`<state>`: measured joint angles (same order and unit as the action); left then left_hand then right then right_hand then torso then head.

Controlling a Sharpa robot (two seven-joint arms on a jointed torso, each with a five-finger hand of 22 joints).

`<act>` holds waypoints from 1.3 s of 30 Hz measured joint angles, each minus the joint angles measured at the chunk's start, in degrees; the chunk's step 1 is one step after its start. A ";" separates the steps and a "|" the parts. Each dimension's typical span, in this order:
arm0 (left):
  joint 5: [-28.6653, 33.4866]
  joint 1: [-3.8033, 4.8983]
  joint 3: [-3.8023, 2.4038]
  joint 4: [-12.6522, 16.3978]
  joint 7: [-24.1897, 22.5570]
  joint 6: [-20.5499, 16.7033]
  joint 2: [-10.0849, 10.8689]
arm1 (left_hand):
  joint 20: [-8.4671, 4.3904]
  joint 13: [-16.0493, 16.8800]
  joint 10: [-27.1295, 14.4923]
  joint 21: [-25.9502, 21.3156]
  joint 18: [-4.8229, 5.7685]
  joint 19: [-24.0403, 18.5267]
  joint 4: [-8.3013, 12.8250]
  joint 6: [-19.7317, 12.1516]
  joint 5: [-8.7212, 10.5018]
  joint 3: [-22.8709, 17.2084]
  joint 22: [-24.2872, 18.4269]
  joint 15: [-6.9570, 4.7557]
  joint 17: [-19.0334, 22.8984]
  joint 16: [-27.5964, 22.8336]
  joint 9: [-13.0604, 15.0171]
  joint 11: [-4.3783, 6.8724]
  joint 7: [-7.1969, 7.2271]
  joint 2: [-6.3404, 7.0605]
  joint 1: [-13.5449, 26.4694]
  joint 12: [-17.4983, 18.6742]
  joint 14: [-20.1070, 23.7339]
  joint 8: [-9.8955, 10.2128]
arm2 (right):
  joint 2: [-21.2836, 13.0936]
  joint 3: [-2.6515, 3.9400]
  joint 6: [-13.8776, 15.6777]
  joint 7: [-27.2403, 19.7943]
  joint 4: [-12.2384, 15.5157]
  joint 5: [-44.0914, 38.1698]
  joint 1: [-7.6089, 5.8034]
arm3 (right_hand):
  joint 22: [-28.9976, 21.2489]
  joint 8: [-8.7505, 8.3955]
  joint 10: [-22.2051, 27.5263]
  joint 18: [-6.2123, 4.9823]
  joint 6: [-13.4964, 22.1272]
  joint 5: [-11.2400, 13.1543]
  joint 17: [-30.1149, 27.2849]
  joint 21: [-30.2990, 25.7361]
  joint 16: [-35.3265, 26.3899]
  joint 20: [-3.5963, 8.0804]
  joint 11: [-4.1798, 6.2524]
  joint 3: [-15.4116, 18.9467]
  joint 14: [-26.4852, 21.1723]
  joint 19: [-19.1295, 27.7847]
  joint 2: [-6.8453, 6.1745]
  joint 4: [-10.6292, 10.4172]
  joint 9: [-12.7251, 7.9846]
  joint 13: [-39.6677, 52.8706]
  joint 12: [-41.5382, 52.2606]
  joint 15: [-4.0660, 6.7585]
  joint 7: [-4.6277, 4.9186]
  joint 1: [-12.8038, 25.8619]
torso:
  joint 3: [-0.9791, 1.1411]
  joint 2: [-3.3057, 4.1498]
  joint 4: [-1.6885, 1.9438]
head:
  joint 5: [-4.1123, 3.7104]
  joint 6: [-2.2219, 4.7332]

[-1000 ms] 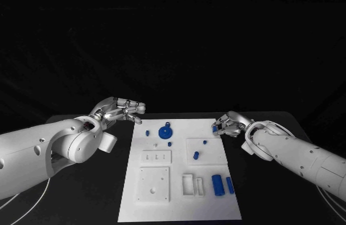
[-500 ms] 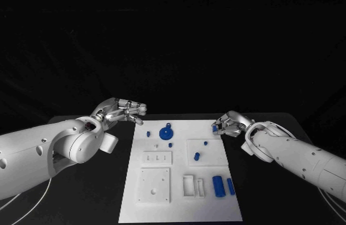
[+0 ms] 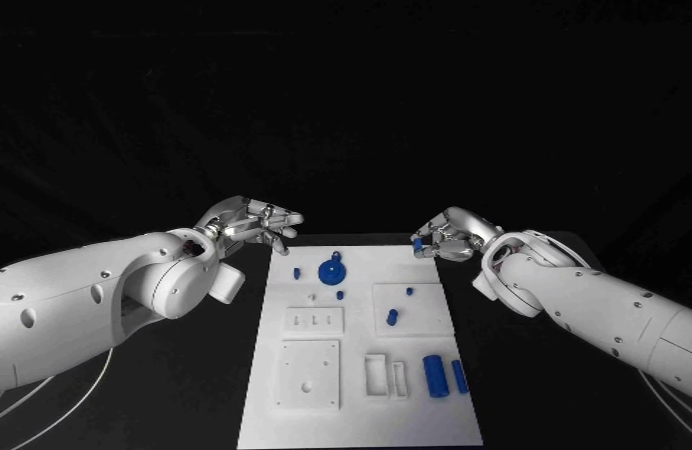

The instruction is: Assemble the parts on the task board

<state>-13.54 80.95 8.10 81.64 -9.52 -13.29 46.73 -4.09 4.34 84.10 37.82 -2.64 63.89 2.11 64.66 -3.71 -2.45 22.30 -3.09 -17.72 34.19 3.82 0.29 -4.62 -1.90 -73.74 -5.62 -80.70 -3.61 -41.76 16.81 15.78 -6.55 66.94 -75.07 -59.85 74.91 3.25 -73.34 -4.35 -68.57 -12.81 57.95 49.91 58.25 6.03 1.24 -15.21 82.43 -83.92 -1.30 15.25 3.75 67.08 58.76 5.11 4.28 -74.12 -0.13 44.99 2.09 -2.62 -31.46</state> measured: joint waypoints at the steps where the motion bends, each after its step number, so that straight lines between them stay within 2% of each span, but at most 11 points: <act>1: -0.20 0.14 0.00 -0.07 0.65 0.00 -0.19 | -0.11 0.16 -0.02 0.58 0.00 0.07 -0.29 0.18 0.00 0.29 0.39 -0.07 -0.51 0.81 0.00 0.14 0.18 -0.04 0.33 -0.77 -0.07 0.00 | 0.09 0.02 0.01 0.30 0.43 -0.18 -0.07 | 0.00 0.00 0.00 0.00 0.00 0.00 0.00 0.00 0.00 0.00 0.00 0.00 0.00 0.00 0.00 0.00 0.00 0.00 0.00 0.00 0.00 0.00 | 0.01 -0.05 -0.02 | 0.03 0.00; 7: -2.70 1.13 0.00 -0.78 7.58 0.48 -2.72 | -0.97 1.45 0.05 4.35 0.01 -0.33 -2.59 1.11 0.23 2.59 3.36 -0.98 -3.38 5.49 0.00 0.85 0.71 0.29 2.99 -6.30 -0.40 0.00 | 2.00 -0.01 0.04 3.77 4.14 -2.39 -0.33 | 0.00 -0.10 -0.19 0.00 0.00 0.44 -0.01 0.00 0.00 0.00 0.19 -0.38 0.00 0.00 0.00 -0.31 0.00 0.08 0.00 0.00 0.00 0.00 | -0.15 -1.01 -0.21 | 0.58 -0.20; 10: -4.04 1.41 0.05 -1.24 11.39 0.60 -4.21 | -1.25 1.38 0.05 4.95 0.00 -0.61 -2.65 1.15 0.23 2.65 4.05 -1.21 -3.65 5.92 0.00 0.85 0.74 0.03 2.73 -6.44 -0.15 0.00 | 3.17 -0.15 0.04 5.41 5.43 -3.60 -0.36 | 0.00 0.02 -0.19 0.00 0.01 0.82 -0.01 0.00 0.00 0.00 0.19 -1.62 0.00 0.00 -0.38 -0.49 0.00 0.14 0.00 0.00 0.00 0.37 | -0.21 -1.47 -0.25 | 0.88 -0.25; 14: -6.19 1.63 0.09 -2.66 16.96 0.57 -6.79 | -0.83 0.68 0.05 4.68 0.00 -1.04 -2.68 0.34 0.23 2.68 4.10 -0.71 -3.27 5.29 -0.05 0.86 0.18 0.05 2.75 -4.90 0.38 0.00 | 5.01 -0.52 0.22 7.67 6.90 -5.43 -0.39 | 0.00 0.14 -0.20 -0.01 -0.18 0.32 0.06 0.00 0.00 0.00 0.19 -2.76 0.00 0.00 -1.08 -1.34 0.00 0.15 0.00 0.00 -0.18 0.59 | -0.28 -1.93 -0.29 | 1.61 -0.18; 18: -7.96 1.68 0.15 -3.95 21.13 0.54 -8.74 | -0.83 0.63 0.05 4.27 0.00 -1.04 -3.79 0.12 0.56 3.32 4.10 -0.71 -2.95 4.97 -0.05 0.86 0.15 0.68 3.85 -4.63 0.38 0.00 | 6.32 -0.90 0.62 9.50 7.95 -7.08 -0.39 | 0.00 0.14 -0.20 -0.01 -0.19 -0.35 0.08 0.00 0.00 0.00 0.19 -3.46 0.00 0.00 -1.50 -1.72 -0.01 0.15 -0.01 0.00 -0.20 0.76 | -0.38 -2.24 -0.33 | 2.35 -0.14; 21: -9.18 1.69 0.17 -4.72 23.76 0.57 -10.06 | -0.83 0.51 0.04 4.03 0.00 -1.04 -4.58 -0.20 0.79 4.11 4.07 -0.71 -2.88 4.81 -0.11 0.85 0.22 1.46 4.77 -4.63 0.38 0.00 | 7.18 -1.15 0.98 10.75 8.48 -8.24 -0.39 | 0.00 0.14 -0.20 -0.01 -0.19 -0.36 0.08 0.00 0.00 0.00 0.19 -3.95 0.00 0.00 -1.60 -1.88 -0.02 0.15 -0.01 0.00 -0.20 0.66 | -0.43 -2.38 -0.35 | 2.62 -0.17; 27: -11.03 1.72 0.21 -5.61 27.29 0.96 -11.77 | -0.82 0.24 -0.19 3.54 0.00 -1.04 -6.46 -0.90 0.79 4.41 4.00 -0.49 -2.79 4.37 -0.11 0.63 -0.07 3.09 6.39 -4.27 0.59 0.00 | 8.29 -1.45 1.51 12.52 9.02 -9.86 -0.40 | 0.00 0.14 -0.19 -0.01 -0.18 -0.36 0.08 0.00 0.00 0.00 0.19 -4.12 -0.01 0.00 -1.67 -2.05 -0.04 0.14 -0.01 0.00 -0.20 0.59 | -0.49 -2.40 -0.38 | 2.65 -0.04; 31: -12.00 1.73 0.21 -5.95 28.86 1.43 -12.55 | -0.83 0.23 -0.18 3.10 0.00 -1.04 -9.07 -0.91 0.79 2.65 4.01 -0.49 -2.74 4.10 -0.11 0.63 -0.07 5.20 7.64 -4.27 0.59 0.00 | 8.98 -1.52 1.76 13.38 9.40 -10.63 -0.40 | 0.00 0.14 -0.20 -0.01 -0.17 -0.35 0.08 0.00 -0.01 0.00 0.19 -4.13 -0.01 0.00 -1.97 -2.06 -0.03 0.14 -0.01 0.00 -0.20 0.90 | -0.49 -2.36 -0.40 | 2.56 0.06; 33: -12.41 1.73 0.23 -6.03 29.53 1.75 -12.85 | -0.83 0.24 -0.18 2.92 0.00 -1.04 -11.14 -0.91 0.79 0.96 4.06 -0.49 -2.74 4.09 -0.11 0.63 -0.07 7.11 8.08 -4.06 0.59 0.00 | 9.28 -1.56 1.80 13.76 9.57 -10.97 -0.39 | 0.00 0.14 -0.19 -0.01 -0.16 -0.35 0.07 0.00 -0.01 0.00 0.18 -4.28 -0.01 0.00 -1.97 -2.22 -0.02 0.14 -0.01 0.00 -0.19 0.90 | -0.48 -2.33 -0.39 | 2.49 0.12; 35: -12.73 1.73 0.24 -6.08 30.05 2.05 -13.06 | -0.82 0.24 -0.18 2.76 0.00 -1.04 -12.64 -0.91 0.79 -0.20 4.27 -0.48 -2.74 3.91 -0.11 0.63 -0.07 8.01 8.21 -4.06 0.59 0.00 | 9.51 -1.58 1.81 14.04 9.74 -11.22 -0.39 | 0.00 0.10 -0.20 -0.02 -0.15 -0.35 0.07 0.00 -0.01 0.00 0.18 -4.28 -0.01 0.00 -1.97 -2.22 -0.02 0.14 -0.01 -0.01 -0.19 0.90 | -0.47 -2.33 -0.39 | 2.38 0.18; 39: -13.44 1.73 0.27 -6.25 31.05 2.71 -13.54 | -0.82 0.24 -0.18 2.51 0.00 -1.04 -13.79 -0.91 0.79 -0.91 4.58 -0.49 -2.85 3.75 -0.11 0.63 -0.07 8.47 7.93 -4.06 0.59 0.00 | 10.00 -1.61 1.81 14.63 9.90 -11.75 -0.39 | 0.00 0.06 -0.19 -0.01 -0.03 -0.35 0.07 0.00 -0.01 0.00 0.18 -4.28 -0.01 0.00 -1.97 -2.22 -0.02 0.14 -0.01 -0.01 -0.24 0.90 | -0.43 -2.30 -0.37 | 2.32 0.23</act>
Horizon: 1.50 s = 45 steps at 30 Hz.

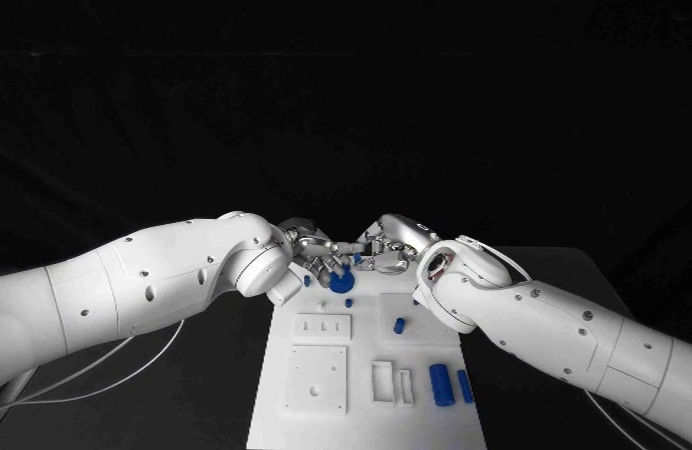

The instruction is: Assemble the parts on the task board

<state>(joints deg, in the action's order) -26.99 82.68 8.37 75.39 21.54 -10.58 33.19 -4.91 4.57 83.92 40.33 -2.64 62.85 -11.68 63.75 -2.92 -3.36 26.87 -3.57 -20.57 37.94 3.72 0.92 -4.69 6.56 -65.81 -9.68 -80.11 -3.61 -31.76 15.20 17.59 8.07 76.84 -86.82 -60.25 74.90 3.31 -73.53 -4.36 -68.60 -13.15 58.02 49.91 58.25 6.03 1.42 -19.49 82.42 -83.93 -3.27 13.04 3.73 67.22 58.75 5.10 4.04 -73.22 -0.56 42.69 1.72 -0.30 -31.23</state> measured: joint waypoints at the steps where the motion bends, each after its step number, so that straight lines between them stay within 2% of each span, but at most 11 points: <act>1: -0.10 0.00 0.01 0.00 0.16 0.14 -0.07 | 0.00 0.00 0.00 0.00 0.00 0.00 0.00 0.00 0.00 0.00 0.06 0.00 -0.02 0.00 0.00 0.00 0.00 0.00 0.00 0.01 0.00 0.00 | 0.08 -0.01 0.00 0.10 0.01 -0.12 0.00 | 0.00 -0.01 0.00 0.00 0.01 0.00 0.00 0.00 -0.17 0.00 0.00 -0.01 0.01 0.00 0.00 -0.01 0.00 0.00 0.00 0.01 0.00 0.00 | 0.01 0.00 0.01 | 0.00 0.00; 7: -0.62 0.00 0.03 0.01 0.81 0.91 -0.34 | 0.00 0.00 0.00 -0.25 0.00 0.00 0.09 0.00 0.00 0.09 0.33 0.00 -0.05 0.00 0.00 0.00 0.00 -0.11 -0.11 0.28 0.00 0.00 | 0.44 -0.04 0.00 0.57 -0.03 -0.63 -0.02 | 0.00 -0.06 0.00 0.00 0.03 0.00 0.00 0.00 -0.23 0.00 0.00 -0.14 0.20 0.00 0.00 -0.15 0.02 0.00 0.00 0.20 0.02 0.00 | 0.01 0.00 0.01 | 0.00 -0.07; 12: -1.02 0.00 0.05 0.21 1.18 1.17 -0.32 | 0.00 -0.06 0.00 -0.63 0.00 0.00 1.51 -0.01 0.00 0.72 0.74 0.00 -0.15 0.00 -0.04 0.00 -0.01 -1.43 -1.20 0.65 0.00 0.00 | 0.84 -0.19 -0.02 0.88 -0.09 -0.97 -0.04 | 0.00 -0.07 0.00 0.00 0.05 0.00 -0.01 0.00 -0.23 0.00 0.00 -0.14 0.20 0.00 0.00 -0.15 0.03 0.00 0.00 0.20 0.04 0.00 | 0.03 0.00 -0.02 | 0.17 -0.09; 16: -1.36 0.00 0.07 0.31 1.34 1.18 -0.30 | 0.00 -0.08 0.00 -0.63 0.00 0.00 2.80 0.27 0.00 0.90 0.85 0.00 -0.15 0.00 -0.07 0.00 0.27 -3.12 -2.16 0.66 -0.01 0.01 | 1.03 -0.34 -0.09 1.04 -0.07 -1.23 -0.08 | 0.00 -0.14 0.00 0.00 0.08 0.01 -0.01 0.00 -0.23 0.00 0.00 -0.14 0.20 0.00 0.00 -0.14 0.04 -0.01 0.00 0.20 0.06 0.00 | 0.01 0.00 0.01 | 0.01 -0.12; 25: -1.69 -0.04 0.13 0.65 1.35 0.97 -0.14 | 0.00 -0.27 0.01 -0.86 0.00 0.00 7.00 1.48 0.00 3.13 1.50 0.00 -0.22 0.00 -0.06 0.00 0.65 -9.73 -3.95 1.83 -0.01 0.12 | 1.17 -0.73 -0.34 1.16 -0.05 -1.57 -0.23 | 0.00 0.09 0.01 0.00 0.01 0.05 0.07 0.00 -0.23 0.00 0.00 -0.31 0.20 0.00 -0.01 -0.31 0.02 -0.01 0.00 0.20 0.22 0.00 | -0.04 0.00 0.01 | -0.08 -0.16; 32: -1.67 -0.08 0.18 0.68 1.21 0.27 -0.06 | 0.00 -0.27 0.03 -0.86 0.00 0.00 9.15 2.07 0.00 2.28 1.88 0.00 -0.22 0.00 0.02 -0.02 0.81 -12.05 -5.82 2.10 -0.01 0.11 | 1.24 -1.01 -0.49 1.27 -0.13 -1.67 -0.27 | 0.00 0.09 0.01 0.00 0.03 0.06 0.06 0.00 -0.23 0.00 0.00 -0.29 0.20 0.00 -0.15 -0.31 0.02 -0.01 0.00 0.20 0.25 -0.14 | -0.03 0.00 0.04 | -0.15 -0.22; 35: -1.65 -0.09 0.19 0.63 1.19 -0.03 -0.07 | 0.00 -0.25 0.12 -0.86 0.00 0.01 10.31 3.01 -0.04 1.74 2.04 0.01 -0.22 0.00 0.03 -0.10 0.99 -12.69 -6.36 2.44 -0.01 0.12 | 1.28 -1.04 -0.51 1.30 -0.13 -1.70 -0.30 | 0.00 0.09 0.01 0.00 -0.10 0.06 0.06 0.00 -0.23 0.00 0.00 -0.13 0.20 0.00 -0.15 -0.48 0.01 -0.01 0.00 0.20 0.12 -0.14 | -0.03 0.00 0.08 | -0.13 -0.21; 39: -1.63 -0.10 0.20 0.56 1.19 -0.30 -0.14 | 0.00 -0.18 0.13 -0.86 0.00 0.00 11.92 3.52 -1.93 0.89 2.49 0.01 -0.21 0.00 0.25 -0.11 1.26 -13.05 -6.14 2.48 -0.01 0.14 | 1.29 -1.07 -0.51 1.36 -0.12 -1.74 -0.31 | 0.00 0.05 0.01 0.00 -0.12 0.06 0.06 0.00 -0.23 0.00 0.00 -0.13 0.20 0.00 -0.15 -0.48 0.00 0.04 0.00 0.20 0.09 -0.14 | 0.00 0.00 0.05 | -0.08 -0.21; 45: -1.58 -0.10 0.20 0.18 1.19 -0.40 -0.46 | 0.00 -0.18 0.23 -0.86 0.00 0.01 13.98 4.12 -3.69 -0.19 3.13 -0.20 -0.21 0.25 0.60 -0.20 0.78 -13.38 -5.78 2.75 0.20 0.00 | 1.29 -1.10 -0.50 1.52 -0.13 -1.78 -0.32 | 0.00 -0.07 0.01 0.00 -0.11 0.06 0.05 0.00 -0.23 0.00 0.00 -0.13 0.19 0.00 -0.15 -0.48 0.00 0.03 0.00 0.19 0.10 -0.14 | 0.00 0.04 -0.02 | -0.05 -0.21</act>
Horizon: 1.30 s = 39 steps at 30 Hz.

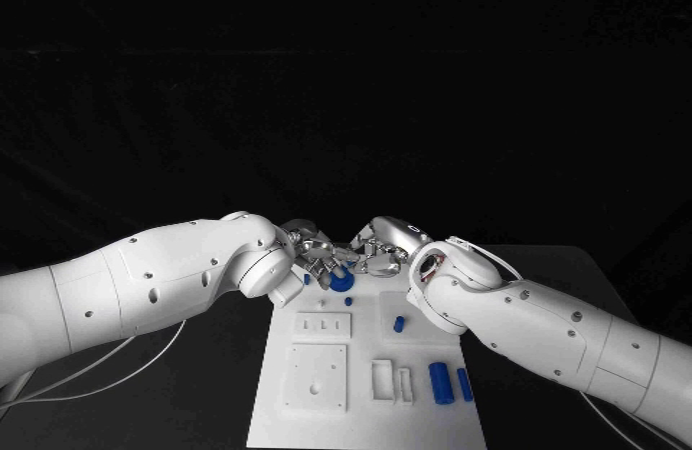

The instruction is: Assemble the parts on the task board

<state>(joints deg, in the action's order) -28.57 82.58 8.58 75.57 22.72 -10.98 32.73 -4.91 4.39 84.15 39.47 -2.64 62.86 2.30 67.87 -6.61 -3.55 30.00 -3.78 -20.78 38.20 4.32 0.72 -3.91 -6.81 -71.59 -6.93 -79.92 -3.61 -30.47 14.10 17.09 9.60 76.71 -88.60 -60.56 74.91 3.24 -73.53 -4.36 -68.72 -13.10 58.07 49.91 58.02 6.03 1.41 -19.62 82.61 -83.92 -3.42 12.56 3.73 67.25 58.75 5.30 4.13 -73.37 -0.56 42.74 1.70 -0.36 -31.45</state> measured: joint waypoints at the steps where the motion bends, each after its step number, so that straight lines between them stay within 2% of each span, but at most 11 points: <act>1: 0.00 0.00 0.00 -0.08 0.00 0.00 -0.07 | 0.00 0.00 0.00 0.00 0.00 0.00 0.28 0.08 -0.40 -0.14 0.08 0.00 0.00 0.00 0.09 0.00 -0.08 0.00 0.00 0.00 0.00 0.00 | 0.00 -0.01 0.00 0.03 0.00 -0.01 0.00 | 0.00 0.00 0.00 0.00 0.00 0.00 0.00 0.00 0.00 0.00 0.00 0.00 0.00 0.00 0.00 0.00 0.00 0.00 0.00 0.00 0.00 0.00 | 0.01 0.00 0.00 | 0.01 -0.04; 9: 0.01 0.00 -0.01 -0.43 0.05 0.00 -0.47 | -0.01 -0.10 -0.07 0.35 0.00 -0.02 3.96 0.82 -6.55 -2.39 1.16 0.00 -0.11 0.75 0.60 0.06 -0.81 0.08 0.08 0.00 0.00 -0.13 | -0.01 -0.05 0.01 0.29 0.01 -0.04 0.03 | 0.00 0.00 0.00 0.00 0.03 0.00 -0.01 0.00 0.00 0.00 0.00 0.00 0.00 0.00 -0.23 0.00 0.02 0.00 0.00 0.00 0.01 -0.23 | 0.03 0.01 0.00 | -0.04 -0.20; 15: 0.01 0.01 0.00 -0.44 0.05 -0.46 -0.50 | -0.64 0.80 0.28 1.94 0.00 -0.61 5.74 1.01 -12.21 -3.66 2.95 -0.83 -1.79 3.87 0.60 0.60 -1.01 1.26 1.30 -4.49 -0.27 -1.13 | 0.01 -0.05 0.01 0.30 -0.03 -0.04 0.02 | 0.00 0.00 0.00 0.00 0.15 0.00 -0.01 -0.23 0.00 0.00 0.00 0.42 0.00 0.00 -0.53 -0.41 0.02 -0.12 0.00 0.00 0.13 0.07 | 0.04 -0.04 0.02 | -0.03 -0.39; 17: 0.02 -0.01 0.02 -0.42 -0.01 -0.82 -0.50 | -1.29 2.26 0.55 2.79 0.94 -0.32 6.62 1.02 -15.20 -3.95 3.65 -1.26 -2.94 5.97 0.61 0.88 -1.02 2.03 2.20 -8.13 -0.63 -1.77 | 0.03 -0.05 0.03 0.28 -0.09 -0.04 0.01 | 0.00 0.25 0.02 0.00 0.89 0.00 -0.06 -0.49 -0.29 0.00 0.01 0.87 -0.01 0.00 -0.53 -0.86 0.02 -0.47 -0.45 -0.01 0.26 0.07 | 0.04 -0.04 0.03 | 0.01 -0.43; 21: 0.02 -0.02 0.08 -0.35 -0.21 -1.66 -0.50 | -2.28 4.49 0.85 4.67 0.92 -0.41 7.66 1.13 -20.10 -5.00 5.57 -2.05 -5.71 10.82 2.91 1.20 -1.13 3.55 3.81 -13.06 -0.38 -2.10 | 0.03 -0.05 0.11 0.09 -0.24 0.07 0.01 | 0.00 0.53 0.30 0.00 2.52 -0.67 -0.41 -1.12 -0.80 0.00 -0.27 1.55 -0.01 0.00 -1.06 -1.54 0.05 -1.21 -1.42 -0.01 0.66 0.60 | 0.07 -0.06 0.03 | 0.10 -0.50; 22: 0.02 -0.03 0.10 -0.32 -0.26 -1.88 -0.50 | -2.49 5.01 0.85 5.14 0.92 -0.62 7.78 1.13 -20.52 -5.40 6.10 -2.37 -6.48 12.10 4.92 1.31 -1.13 3.70 4.33 -14.07 -0.09 -2.11 | 0.02 -0.05 0.13 0.05 -0.27 0.10 0.01 | 0.00 0.58 0.43 0.00 2.91 -0.96 -0.51 -1.17 -0.80 0.00 -0.40 1.79 -0.01 0.00 -1.05 -1.78 0.06 -1.33 -1.56 -0.01 0.70 0.60 | 0.07 -0.07 0.03 | 0.12 -0.51; 26: 0.02 -0.02 0.13 -0.20 -0.50 -2.92 -0.43 | -3.00 7.15 0.69 7.01 1.78 -1.14 7.65 1.14 -21.07 -6.41 8.25 -3.01 -8.93 16.80 5.12 2.00 -1.13 4.07 5.36 -18.11 0.51 -2.11 | -0.26 -0.14 0.25 -0.17 -0.29 0.25 0.07 | 0.00 0.68 0.64 0.00 6.75 -1.99 -0.90 -1.63 -1.36 0.00 -0.60 4.53 0.25 0.00 -2.46 -2.60 0.06 -1.63 -1.56 -0.32 1.39 1.13 | 0.07 -0.08 0.00 | 0.16 -0.55; 29: 0.02 0.07 0.13 -0.03 -0.73 -3.63 -0.23 | -3.10 8.20 0.75 7.55 1.78 -1.23 7.56 1.38 -21.31 -6.65 9.45 -3.31 -9.46 18.80 5.24 2.33 -0.88 4.34 5.64 -19.69 0.80 -1.11 | -0.95 -0.24 0.42 -0.43 0.03 0.46 0.46 | 0.00 0.53 1.14 0.02 12.56 -2.00 -1.27 -2.46 -1.72 -0.53 -1.11 10.76 0.19 -0.11 -2.97 -4.32 -0.09 -2.28 -2.01 -0.86 2.27 -0.37 | 0.07 -0.08 -0.03 | 0.17 -0.55; 30: 0.02 0.08 0.13 0.06 -0.78 -3.81 -0.13 | -3.10 8.57 0.71 7.55 1.79 -1.23 7.61 1.43 -21.52 -7.02 9.94 -3.50 -9.58 19.59 8.82 2.37 -0.84 4.50 5.81 -20.16 0.98 -0.38 | -1.27 -0.25 0.51 -0.51 0.18 0.55 0.63 | 0.00 0.53 1.37 0.02 14.67 -2.01 -1.43 -2.88 -1.74 -0.53 -1.33 13.19 0.19 -0.11 -2.96 -5.05 -0.20 -2.63 -2.30 -0.87 2.67 -1.23 | 0.07 -0.08 -0.03 | 0.14 -0.55; 33: 0.01 0.11 0.44 0.50 -0.89 -4.26 0.33 | -3.10 9.17 0.69 7.69 1.79 -1.23 7.75 1.46 -21.71 -7.17 10.52 -3.50 -9.64 20.63 8.84 2.39 -0.80 4.47 5.95 -21.14 0.99 -0.32 | -2.79 -0.25 0.80 -0.86 1.02 0.82 1.24 | 0.03 0.33 1.66 -0.38 17.06 -3.59 -1.78 -3.43 -2.02 -0.66 -1.62 16.01 -0.01 0.03 -3.42 -6.32 -0.31 -3.21 -2.45 -1.06 2.71 -2.74 | 0.08 -0.10 -0.03 | 0.08 -0.66; 39: -0.25 0.10 1.15 1.95 -0.85 -4.79 1.83 | -3.09 9.67 0.65 7.77 1.78 -1.23 8.36 1.48 -22.73 -7.79 11.66 -3.50 -9.30 21.68 8.85 2.43 -0.79 4.48 6.40 -21.57 0.99 -0.07 | -7.19 0.28 1.10 -1.87 3.21 1.73 2.47 | 0.04 0.34 2.69 -0.87 18.38 -5.10 -2.56 -5.13 -3.16 -0.93 -2.03 16.29 -0.40 -0.11 -4.03 -6.48 -0.39 -4.29 -3.58 -1.44 2.83 -3.49 | 0.08 -0.21 -0.03 | 0.10 -1.01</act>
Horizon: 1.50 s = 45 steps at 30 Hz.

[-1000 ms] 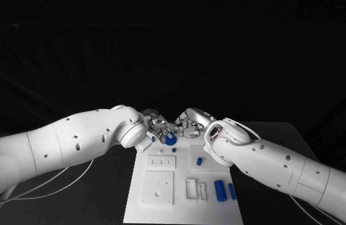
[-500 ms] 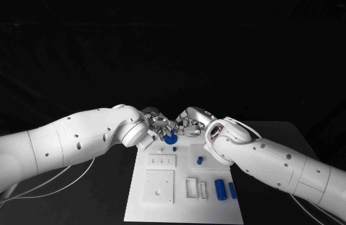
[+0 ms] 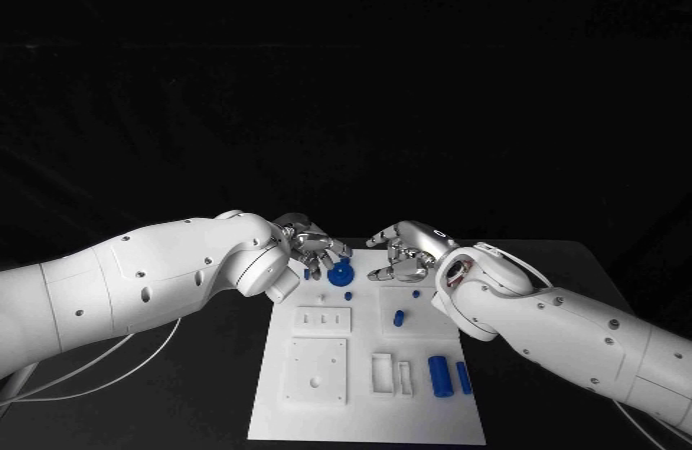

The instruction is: Assemble the parts on the task board

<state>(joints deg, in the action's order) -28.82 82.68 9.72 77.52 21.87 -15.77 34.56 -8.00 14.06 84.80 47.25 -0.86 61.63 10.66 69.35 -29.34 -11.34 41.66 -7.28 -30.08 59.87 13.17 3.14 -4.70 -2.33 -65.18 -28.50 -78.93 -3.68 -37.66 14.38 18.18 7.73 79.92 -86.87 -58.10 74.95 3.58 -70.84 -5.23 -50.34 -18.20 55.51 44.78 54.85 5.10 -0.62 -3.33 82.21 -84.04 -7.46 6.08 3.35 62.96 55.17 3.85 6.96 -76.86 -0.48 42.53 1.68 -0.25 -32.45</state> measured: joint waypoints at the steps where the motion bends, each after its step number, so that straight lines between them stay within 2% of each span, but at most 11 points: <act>1: -0.09 0.00 0.13 0.27 0.06 -0.05 0.35 | 0.00 0.04 0.00 0.00 0.00 0.00 -0.07 0.00 0.00 -0.12 0.13 0.00 0.15 0.00 0.01 0.00 0.00 -0.08 0.25 -0.07 0.00 0.05 | -0.82 0.12 0.00 -0.15 0.26 0.22 0.13 | 0.00 0.00 0.00 -0.02 0.00 0.00 -0.17 -0.20 -0.10 0.00 0.00 -0.10 0.00 0.00 0.21 -0.10 0.00 -0.14 -0.03 0.00 0.00 -0.21 | 0.02 -0.02 -0.02 | 0.08 -0.02; 3: -0.40 0.00 0.44 0.76 0.20 -0.10 1.07 | 0.00 0.31 0.13 0.00 0.00 0.00 -0.15 0.00 0.00 -0.21 0.46 0.00 0.16 0.45 0.03 0.14 0.00 -0.16 0.46 -0.73 0.00 0.08 | -2.48 0.46 0.00 -0.48 0.64 0.77 0.39 | 0.00 0.00 0.00 -0.03 0.00 0.00 -0.19 -0.20 -0.10 0.00 0.00 -0.19 0.00 0.00 0.22 -0.19 0.00 -0.21 -0.02 0.00 0.00 -0.22 | 0.08 -0.10 -0.12 | 0.26 -0.13; 5: -0.74 0.00 1.03 1.18 0.42 -0.11 1.75 | 0.00 0.70 0.18 0.20 0.00 0.00 -0.21 0.00 0.00 -0.23 0.88 0.01 0.13 1.22 0.06 0.23 0.00 -0.22 0.67 -1.57 0.00 0.09 | -4.09 1.10 0.01 -0.81 0.77 1.60 0.63 | 0.00 0.00 0.00 -0.02 0.00 0.00 -0.30 -0.20 -0.10 0.00 0.00 -0.62 0.00 0.00 0.22 -0.35 0.00 -0.39 -0.03 0.01 0.00 -0.21 | 0.11 -0.21 -0.23 | 0.48 -0.32; 10: -1.50 -0.01 2.82 1.65 1.15 -0.03 2.45 | -0.20 1.31 0.18 0.68 0.00 0.21 -0.52 0.00 0.35 0.08 2.11 0.01 -0.03 2.93 1.31 0.23 0.00 -0.52 1.14 -3.09 0.00 0.07 | -6.58 2.77 0.16 -1.58 0.56 4.57 0.83 | -0.01 0.01 0.20 -0.02 0.00 -0.24 -0.40 -0.43 -0.10 0.00 0.21 -0.82 -0.01 0.00 0.22 -0.30 0.01 -0.59 -0.02 0.01 0.00 -0.22 | 0.29 -0.67 -0.60 | 1.00 -0.93; 11: -1.72 -0.06 3.16 1.68 1.36 0.03 2.47 | -0.20 1.39 0.18 0.84 0.00 0.21 -0.52 0.01 0.35 0.08 2.29 0.01 -0.03 3.09 1.32 0.23 0.00 -0.56 1.33 -3.10 0.00 -0.03 | -7.01 3.29 0.23 -1.79 0.43 5.46 0.86 | -0.01 0.01 0.20 -0.02 -0.02 -0.23 -0.46 -0.60 -0.21 0.00 0.21 -0.92 -0.01 0.00 0.22 -0.19 0.00 -0.71 -0.02 0.01 0.02 -0.22 | 0.31 -0.76 -0.65 | 1.04 -1.03; 15: -2.50 -0.68 3.75 1.57 2.11 0.28 2.37 | -0.20 2.47 0.37 1.25 -0.01 0.21 -0.77 0.08 0.77 0.32 3.21 -0.29 -0.72 5.39 1.34 0.44 0.07 -0.78 1.81 -5.75 -0.31 -0.32 | -8.11 4.91 0.52 -2.39 0.11 8.26 0.86 | -0.01 0.01 0.72 -0.02 -0.22 -0.67 -1.22 -2.14 -1.14 0.00 0.11 -1.37 -0.20 0.00 0.22 -0.06 0.01 -1.82 -1.03 -0.18 0.21 -0.21 | 0.41 -1.14 -0.87 | 1.28 -1.71; 18: -3.28 -1.44 3.95 1.38 2.77 0.52 2.20 | -0.41 2.88 0.37 1.52 -0.01 0.00 -0.77 0.09 0.78 0.33 4.18 -0.42 -0.98 6.74 1.34 0.44 0.09 -1.29 2.32 -6.65 -0.18 -0.36 | -8.34 5.70 0.73 -2.78 -0.10 9.89 0.72 | -0.01 0.01 0.72 -0.02 -0.23 -0.89 -1.64 -2.69 -1.57 0.00 0.11 -1.37 -0.20 0.00 0.22 -0.06 0.01 -2.21 -1.09 -0.18 0.21 -0.21 | 0.51 -1.46 -0.96 | 1.42 -2.29; 21: -4.20 -2.28 4.05 1.12 3.38 0.75 1.96 | -0.41 3.21 0.36 1.52 -0.01 0.00 -0.71 0.10 0.79 0.27 4.84 -0.42 -0.78 7.58 1.36 0.45 0.10 -1.63 2.65 -7.28 -0.18 -0.36 | -8.17 6.16 0.84 -3.12 -0.42 11.01 0.21 | -0.01 0.01 0.92 -0.01 -0.23 -0.89 -1.72 -2.69 -1.57 0.00 0.31 -1.53 -0.20 0.00 0.22 0.09 0.01 -2.36 -1.36 -0.18 0.21 -0.22 | 0.62 -1.79 -0.99 | 1.50 -3.03; 32: -7.29 -4.82 4.10 -0.34 5.20 2.24 0.35 | -0.62 3.81 0.55 1.52 -0.01 0.21 -0.32 0.12 1.00 -0.11 6.50 -0.52 -0.64 9.37 1.71 0.65 0.12 -2.39 3.35 -9.21 -0.08 -0.26 | -6.55 6.55 0.93 -3.67 -1.75 12.81 -1.22 | -0.02 0.01 0.92 -0.01 -0.23 -1.84 -1.82 -3.31 -1.56 0.01 0.31 -1.69 -0.21 0.00 0.45 0.26 0.02 -2.65 -1.36 -0.17 0.20 0.02 | 0.97 -2.67 -0.93 | 1.68 -4.98; 40: -10.00 -6.68 4.10 -2.01 6.65 3.90 -0.68 | -0.62 4.03 0.55 1.96 -0.01 0.21 -0.12 0.12 0.72 -0.16 7.99 -0.52 -0.34 10.69 1.71 0.65 0.13 -2.81 3.67 -10.54 -0.06 -0.28 | -6.11 6.58 0.90 -3.74 -2.34 13.26 -1.46 | -0.02 0.01 1.12 0.00 -0.23 -2.73 -1.82 -3.31 -1.76 0.01 0.11 -1.68 -0.21 0.00 0.45 0.26 0.02 -2.79 -1.36 -0.17 0.20 0.02 | 1.01 -2.76 -0.96 | 1.83 -5.71; 45: -11.57 -7.16 4.13 -2.52 7.47 4.87 -0.83 | -0.92 4.03 0.55 1.96 -0.01 0.52 -0.11 0.13 0.72 -0.15 8.49 -0.55 -0.60 11.28 1.71 0.66 0.13 -2.82 3.66 -10.82 -0.08 -0.38 | -6.09 6.58 0.88 -3.75 -2.50 13.36 -1.52 | -0.02 0.01 1.12 0.01 -0.23 -3.01 -1.82 -3.31 -1.76 0.01 0.11 -1.84 -0.21 0.00 0.45 0.41 0.02 -2.87 -1.36 -0.17 0.20 0.02 | 0.98 -2.74 -0.97 | 1.74 -6.16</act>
<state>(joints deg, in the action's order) -40.39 75.52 13.85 75.00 29.35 -10.90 33.73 -8.92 18.08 85.35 49.20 -0.87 62.15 10.54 69.47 -28.61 -11.49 50.15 -7.83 -30.68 71.16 14.88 3.80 -4.57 -5.15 -61.52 -39.32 -79.01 -4.06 -43.75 20.96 19.06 3.98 77.42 -73.51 -59.62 74.92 3.59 -69.71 -5.22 -50.57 -21.20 53.69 41.47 53.10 5.11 -0.50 -5.17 82.00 -84.04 -7.01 6.49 3.37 60.09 53.81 3.68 7.16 -76.84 0.50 39.79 0.70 1.48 -38.62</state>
